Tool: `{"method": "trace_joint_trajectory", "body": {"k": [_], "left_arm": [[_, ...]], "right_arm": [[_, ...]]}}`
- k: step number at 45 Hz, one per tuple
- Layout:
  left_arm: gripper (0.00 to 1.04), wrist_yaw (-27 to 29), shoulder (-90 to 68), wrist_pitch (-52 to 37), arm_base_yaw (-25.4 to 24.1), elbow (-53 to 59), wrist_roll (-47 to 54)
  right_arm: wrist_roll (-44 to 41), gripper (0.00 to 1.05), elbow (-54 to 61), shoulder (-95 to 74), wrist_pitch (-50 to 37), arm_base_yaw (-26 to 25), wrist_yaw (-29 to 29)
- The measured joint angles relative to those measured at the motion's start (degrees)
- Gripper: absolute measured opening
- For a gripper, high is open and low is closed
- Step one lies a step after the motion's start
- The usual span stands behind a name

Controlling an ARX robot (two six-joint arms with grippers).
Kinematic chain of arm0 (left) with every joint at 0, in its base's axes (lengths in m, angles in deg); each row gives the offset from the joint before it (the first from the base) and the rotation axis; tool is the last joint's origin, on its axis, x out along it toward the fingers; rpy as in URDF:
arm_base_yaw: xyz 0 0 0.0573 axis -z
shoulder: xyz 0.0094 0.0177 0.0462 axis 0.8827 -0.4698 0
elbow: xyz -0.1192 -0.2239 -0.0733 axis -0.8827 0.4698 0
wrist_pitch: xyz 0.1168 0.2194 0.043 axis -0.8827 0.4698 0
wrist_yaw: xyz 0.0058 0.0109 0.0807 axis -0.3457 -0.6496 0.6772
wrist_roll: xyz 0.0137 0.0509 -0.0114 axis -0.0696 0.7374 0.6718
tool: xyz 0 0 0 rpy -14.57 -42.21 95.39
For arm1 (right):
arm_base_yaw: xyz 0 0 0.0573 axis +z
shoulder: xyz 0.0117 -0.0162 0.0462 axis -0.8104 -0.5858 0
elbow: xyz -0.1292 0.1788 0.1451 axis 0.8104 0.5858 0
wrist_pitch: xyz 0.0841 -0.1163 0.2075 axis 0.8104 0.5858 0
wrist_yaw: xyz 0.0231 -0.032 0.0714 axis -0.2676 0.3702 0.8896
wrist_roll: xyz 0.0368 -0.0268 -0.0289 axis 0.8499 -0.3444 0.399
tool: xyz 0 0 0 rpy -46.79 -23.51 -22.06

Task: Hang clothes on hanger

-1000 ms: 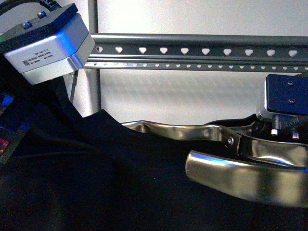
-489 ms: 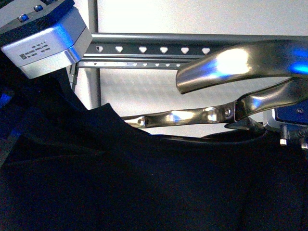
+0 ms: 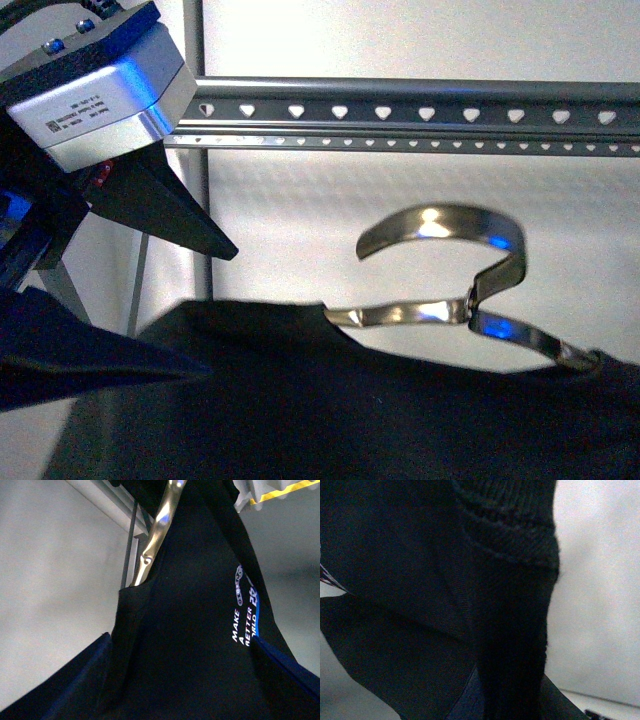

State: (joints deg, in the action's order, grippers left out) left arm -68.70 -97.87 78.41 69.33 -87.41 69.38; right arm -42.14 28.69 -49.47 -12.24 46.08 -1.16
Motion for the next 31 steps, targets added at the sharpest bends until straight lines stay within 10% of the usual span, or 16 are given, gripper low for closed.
{"method": "trace_joint_trajectory", "body": {"k": [13, 24, 31], "left_arm": [[0.98, 0.37, 0.2, -1.2, 0.11, 0.39, -0.94], [0.98, 33.33, 3.43, -52.57, -1.81, 12.28, -62.77], [0.98, 47.58, 3.67, -55.06, -5.03, 10.1, -87.32]], "right_arm": [[7.85, 0.06, 10.95, 5.62, -2.38, -6.34, 7.5], [29.62, 0.05, 17.16, 19.71, -3.74, -7.28, 13.92], [46.12, 0.05, 17.55, 24.98, -2.97, -8.09, 13.9]]}}
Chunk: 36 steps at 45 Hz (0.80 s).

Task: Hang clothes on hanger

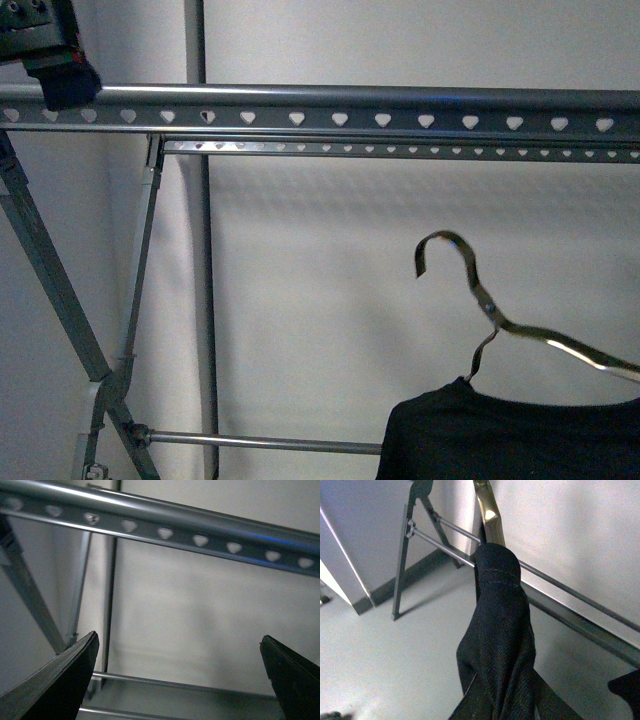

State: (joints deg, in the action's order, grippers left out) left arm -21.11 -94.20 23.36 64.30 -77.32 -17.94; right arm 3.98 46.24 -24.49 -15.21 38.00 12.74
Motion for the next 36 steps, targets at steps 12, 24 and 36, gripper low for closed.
{"method": "trace_joint_trajectory", "body": {"k": [12, 24, 36], "left_arm": [[0.98, -6.05, 0.0, 2.12, -1.14, -0.17, -13.09], [0.51, 0.07, 11.54, 0.66, 0.94, 16.72, 5.51], [0.04, -2.78, 21.55, -6.56, -2.23, 35.5, 7.96]], "right_arm": [[22.56, 0.05, -6.75, -3.1, -8.94, 0.79, -5.75], [38.21, 0.05, -19.23, -9.94, -10.67, 3.8, -12.92], [46.07, 0.05, -30.21, -20.76, -8.87, 7.17, -23.02]]}}
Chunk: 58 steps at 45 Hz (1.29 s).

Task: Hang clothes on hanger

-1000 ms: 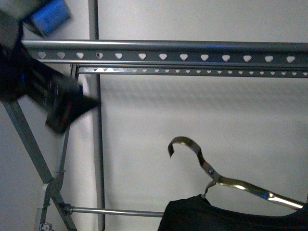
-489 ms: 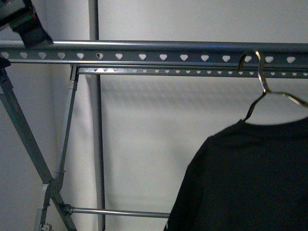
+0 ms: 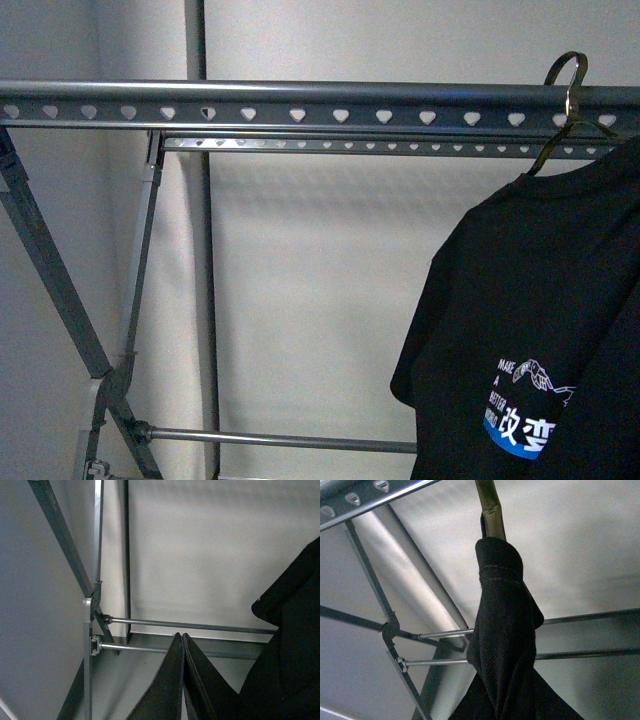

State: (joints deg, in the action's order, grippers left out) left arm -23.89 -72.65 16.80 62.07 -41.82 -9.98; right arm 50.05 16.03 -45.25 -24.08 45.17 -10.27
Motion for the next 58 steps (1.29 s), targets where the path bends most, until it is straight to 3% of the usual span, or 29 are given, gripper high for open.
{"method": "trace_joint_trajectory", "body": {"k": [6, 15, 20, 23, 30, 35, 37, 39, 41, 50, 58], "left_arm": [[0.04, -0.15, 4.52, -0.98, 0.0, 5.88, 0.33], [0.04, -0.15, 9.92, -1.07, 0.0, 11.06, 0.35], [0.04, -0.15, 12.96, -0.28, 0.0, 13.07, 0.35], [0.04, -0.15, 15.34, 0.77, 0.0, 14.62, 0.35], [0.04, -0.15, 19.37, 2.86, 0.0, 16.48, 0.35], [0.04, -0.15, 23.69, 5.62, 0.0, 18.01, 0.35], [0.04, -0.15, 25.42, 6.82, 0.0, 18.51, 0.37], [0.04, -0.13, 27.06, 8.07, 0.0, 18.99, 0.37], [0.04, -0.13, 28.65, 9.31, 0.0, 19.39, 0.37], [0.04, -0.11, 32.76, 10.84, 0.0, 20.72, 0.5], [0.04, -0.13, 36.87, 14.47, 0.0, 20.72, 0.5]], "right_arm": [[1.38, 0.05, -1.09, -2.51, 0.0, 1.9, -3.43], [-0.11, 0.07, 1.05, -3.1, -3.13, 4.26, -4.24], [-2.67, 0.25, 4.96, -1.55, -7.74, 5.84, -5.6], [-5.22, 0.4, 10.75, 2.4, -14.43, 7.23, -9.07], [-7.96, 0.65, 23.89, 15.82, -25.57, 9.07, -16.44], [-4.96, 0.9, 39.56, 39.58, -16.37, 13.31, -20.04], [-4.76, 0.99, 45.27, 51.3, -9.09, 17.79, -25.81], [-8.63, 0.91, 47.67, 61.37, 1.03, 23.93, -34.18], [-12.37, 0.8, 50.05, 67.78, 6.14, 28.44, -38.53], [-16.48, 0.42, 54.16, 72.83, 8.87, 23.37, -32.39], [-16.94, 0.17, 54.71, 74.58, 9.2, 19.23, -28.41]]}}
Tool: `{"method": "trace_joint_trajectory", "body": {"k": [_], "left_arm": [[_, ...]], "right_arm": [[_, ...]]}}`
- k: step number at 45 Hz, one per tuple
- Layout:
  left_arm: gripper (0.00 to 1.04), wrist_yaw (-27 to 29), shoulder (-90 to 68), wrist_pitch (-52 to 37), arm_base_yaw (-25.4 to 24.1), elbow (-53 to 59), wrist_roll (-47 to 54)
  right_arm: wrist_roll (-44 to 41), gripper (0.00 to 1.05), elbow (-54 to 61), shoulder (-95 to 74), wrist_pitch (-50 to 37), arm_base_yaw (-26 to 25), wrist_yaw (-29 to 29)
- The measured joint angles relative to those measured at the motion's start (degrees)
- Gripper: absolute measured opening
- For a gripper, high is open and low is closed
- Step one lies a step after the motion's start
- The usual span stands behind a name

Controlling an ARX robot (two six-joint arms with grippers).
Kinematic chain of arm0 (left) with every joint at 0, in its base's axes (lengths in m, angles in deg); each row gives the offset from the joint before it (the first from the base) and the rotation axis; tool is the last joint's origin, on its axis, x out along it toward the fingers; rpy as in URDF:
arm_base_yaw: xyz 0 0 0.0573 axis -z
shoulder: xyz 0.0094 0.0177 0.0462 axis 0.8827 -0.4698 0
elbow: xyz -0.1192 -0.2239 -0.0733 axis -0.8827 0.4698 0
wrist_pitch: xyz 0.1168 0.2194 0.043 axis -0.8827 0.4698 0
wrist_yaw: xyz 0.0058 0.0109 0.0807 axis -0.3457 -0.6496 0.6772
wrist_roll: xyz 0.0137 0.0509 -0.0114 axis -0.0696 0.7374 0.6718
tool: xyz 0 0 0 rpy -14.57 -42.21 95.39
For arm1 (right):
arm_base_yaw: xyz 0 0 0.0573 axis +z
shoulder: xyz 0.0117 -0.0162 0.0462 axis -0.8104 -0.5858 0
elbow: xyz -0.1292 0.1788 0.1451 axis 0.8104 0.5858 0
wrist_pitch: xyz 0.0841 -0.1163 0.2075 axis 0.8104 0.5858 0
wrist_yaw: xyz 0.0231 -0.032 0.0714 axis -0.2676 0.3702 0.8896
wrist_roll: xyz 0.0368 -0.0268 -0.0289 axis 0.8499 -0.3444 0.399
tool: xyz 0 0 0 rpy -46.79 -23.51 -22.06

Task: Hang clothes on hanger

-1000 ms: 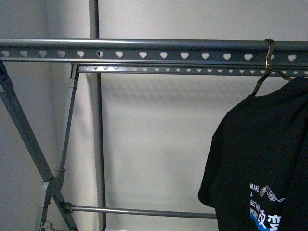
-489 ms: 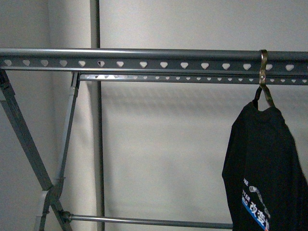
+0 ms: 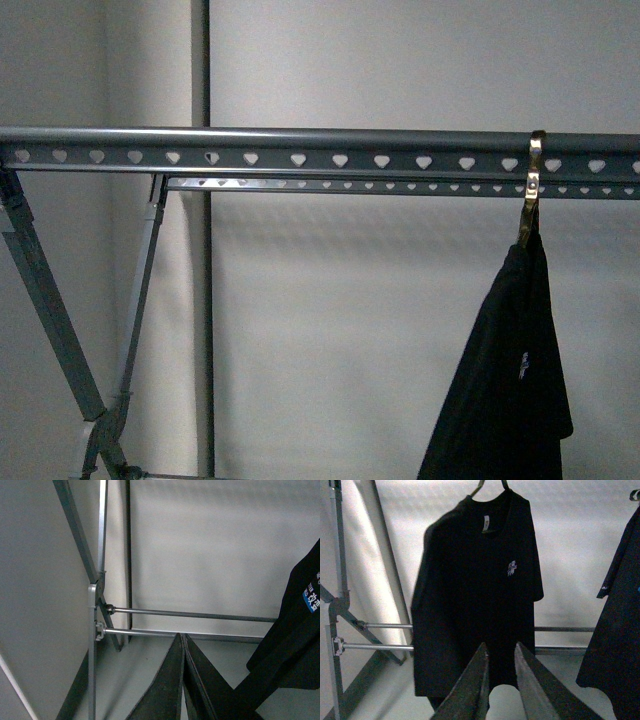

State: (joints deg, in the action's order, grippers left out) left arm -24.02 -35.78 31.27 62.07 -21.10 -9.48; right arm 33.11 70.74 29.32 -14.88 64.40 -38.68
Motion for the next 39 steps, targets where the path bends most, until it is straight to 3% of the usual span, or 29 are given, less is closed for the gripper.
{"method": "trace_joint_trajectory", "body": {"k": [4, 7, 21, 24, 29, 34, 39], "left_arm": [[0.04, -0.02, 2.16, 2.34, 0.0, 0.0, 0.02], [0.04, 0.02, 3.98, 4.0, 0.0, 0.0, 0.02], [0.04, 0.0, 9.99, 10.08, 0.0, 0.0, 0.02], [0.04, -0.04, 16.76, 18.71, 0.0, 0.0, 0.02], [0.04, -0.02, 19.3, 19.82, 0.0, 0.0, 0.02], [0.05, -0.02, 19.37, 19.82, 0.0, 0.0, -0.02], [0.3, 0.0, 19.37, 19.82, 0.0, 0.0, 0.02]], "right_arm": [[-0.33, 0.01, 0.96, 0.92, 0.76, -6.21, 7.82], [-0.31, 0.02, 1.31, 1.51, 0.76, -9.73, 8.83], [-0.31, 0.02, 3.8, 3.76, 0.66, -10.12, 9.57], [-0.31, 0.02, 3.8, 3.76, 0.66, -10.12, 9.62], [-0.33, 0.02, 3.8, 3.76, 0.66, -10.12, 9.6], [-0.35, 0.25, 3.8, 3.76, 0.66, -10.14, 9.6], [-0.35, 0.5, 3.8, 3.76, 0.66, -10.14, 9.6]]}}
